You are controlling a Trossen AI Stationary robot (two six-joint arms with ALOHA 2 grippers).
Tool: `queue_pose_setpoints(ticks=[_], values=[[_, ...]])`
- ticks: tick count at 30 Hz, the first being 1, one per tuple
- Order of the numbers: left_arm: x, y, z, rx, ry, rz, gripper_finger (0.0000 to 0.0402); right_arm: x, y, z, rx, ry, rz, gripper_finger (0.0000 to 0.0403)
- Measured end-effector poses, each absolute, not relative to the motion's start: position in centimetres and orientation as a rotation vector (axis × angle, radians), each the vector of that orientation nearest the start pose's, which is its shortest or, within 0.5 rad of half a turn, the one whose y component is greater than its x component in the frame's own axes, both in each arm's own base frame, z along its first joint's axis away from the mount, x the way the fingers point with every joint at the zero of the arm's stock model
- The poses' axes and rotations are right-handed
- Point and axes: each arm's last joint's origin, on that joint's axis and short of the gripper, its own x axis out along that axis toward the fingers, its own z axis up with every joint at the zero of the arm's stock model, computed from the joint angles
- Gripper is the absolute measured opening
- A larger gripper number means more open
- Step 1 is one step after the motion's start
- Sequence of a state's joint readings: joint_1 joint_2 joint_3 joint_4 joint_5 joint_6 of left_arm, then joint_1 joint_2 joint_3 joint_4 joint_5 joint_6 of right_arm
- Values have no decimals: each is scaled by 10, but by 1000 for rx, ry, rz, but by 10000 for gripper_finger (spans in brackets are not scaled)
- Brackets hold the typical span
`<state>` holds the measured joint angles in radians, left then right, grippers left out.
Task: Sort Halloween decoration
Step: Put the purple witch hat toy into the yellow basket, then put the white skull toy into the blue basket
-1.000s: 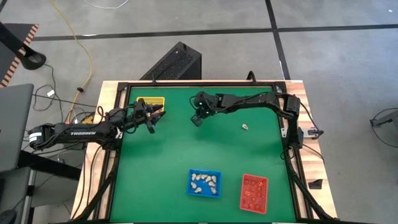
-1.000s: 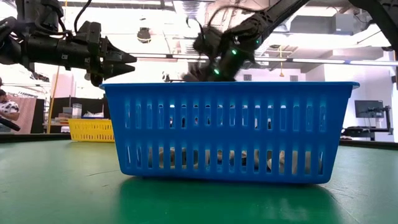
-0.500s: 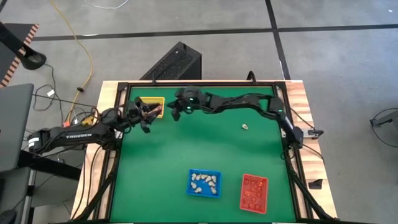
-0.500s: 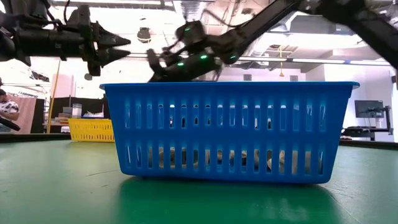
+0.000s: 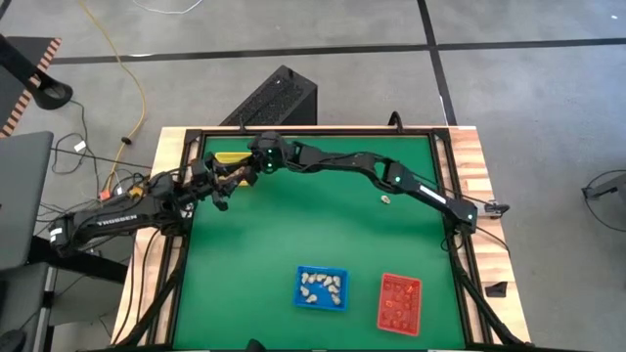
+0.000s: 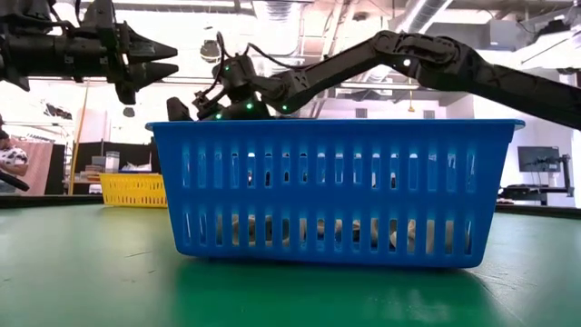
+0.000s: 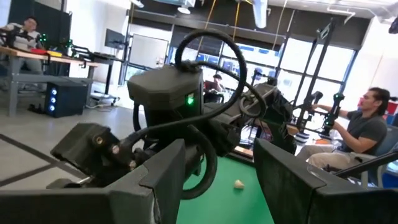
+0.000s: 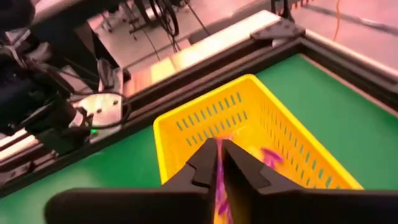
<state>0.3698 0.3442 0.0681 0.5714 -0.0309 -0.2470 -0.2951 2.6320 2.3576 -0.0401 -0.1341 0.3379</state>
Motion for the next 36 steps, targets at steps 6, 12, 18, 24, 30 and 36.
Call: queue_pose_setpoints(ticks=[6,12,18,24,30,36], values=[[103,41,214,-180,-363,357,179,568,-171,195,395,278,-215,115],[100,39,214,-200,-370,345,179,558,-175,212,409,338,-178,163],[101,38,214,-227,-367,282,179,503,-158,286,284,659,-171,167],[110,36,216,-259,-391,263,179,412,-116,373,201,952,-276,152],[146,30,218,-232,-311,224,179,344,-34,425,18,937,-572,144],[222,26,212,-156,-45,173,179,278,40,396,-29,849,-696,143]])
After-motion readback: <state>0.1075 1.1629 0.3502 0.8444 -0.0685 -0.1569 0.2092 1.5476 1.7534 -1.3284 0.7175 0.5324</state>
